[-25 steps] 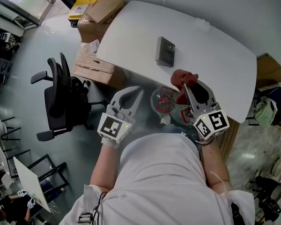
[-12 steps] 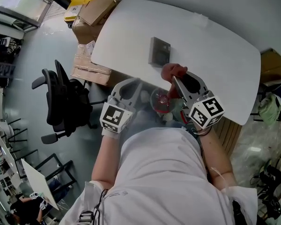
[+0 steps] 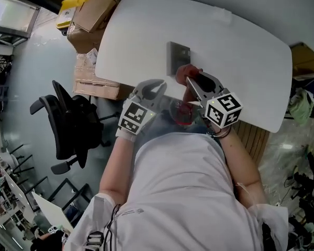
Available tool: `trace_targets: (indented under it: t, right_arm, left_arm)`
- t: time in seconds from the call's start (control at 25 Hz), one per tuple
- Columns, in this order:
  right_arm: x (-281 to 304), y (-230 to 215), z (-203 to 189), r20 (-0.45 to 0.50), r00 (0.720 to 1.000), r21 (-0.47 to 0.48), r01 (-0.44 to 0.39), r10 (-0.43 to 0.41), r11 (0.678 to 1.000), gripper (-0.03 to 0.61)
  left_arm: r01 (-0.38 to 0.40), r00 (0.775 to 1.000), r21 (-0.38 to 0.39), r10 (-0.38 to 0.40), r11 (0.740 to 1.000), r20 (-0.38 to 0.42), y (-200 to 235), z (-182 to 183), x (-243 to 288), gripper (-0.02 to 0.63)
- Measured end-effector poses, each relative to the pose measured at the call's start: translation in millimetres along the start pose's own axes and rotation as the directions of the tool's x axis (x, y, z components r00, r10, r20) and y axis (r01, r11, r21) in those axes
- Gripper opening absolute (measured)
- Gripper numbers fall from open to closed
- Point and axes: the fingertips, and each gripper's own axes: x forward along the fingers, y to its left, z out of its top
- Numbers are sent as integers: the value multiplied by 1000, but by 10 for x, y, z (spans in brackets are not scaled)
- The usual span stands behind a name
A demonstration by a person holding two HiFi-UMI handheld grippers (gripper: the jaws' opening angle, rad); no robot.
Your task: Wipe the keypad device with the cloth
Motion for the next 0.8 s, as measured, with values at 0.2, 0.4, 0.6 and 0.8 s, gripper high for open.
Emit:
trace_targets:
  t: [0.2, 0.4, 0.6, 0.8]
  right_arm:
    - [302, -133, -234, -55, 997, 34, 50, -48, 998, 91]
    - [603, -216, -460, -116, 990, 46, 83, -77, 995, 91]
    - [790, -339, -673, -160, 981, 64, 122, -110, 990, 91]
    - [908, -363, -857, -194, 973, 66, 139, -124, 988, 92]
  left_arm:
    - [104, 993, 21, -102, 994, -57, 101, -181, 271, 12]
    - [205, 971, 29, -199, 978, -128, 174, -486, 470, 12]
    - [253, 954, 8, -248, 967, -170, 257, -707, 655, 12]
    - [290, 937, 1, -283, 957, -203, 302, -842, 782, 12]
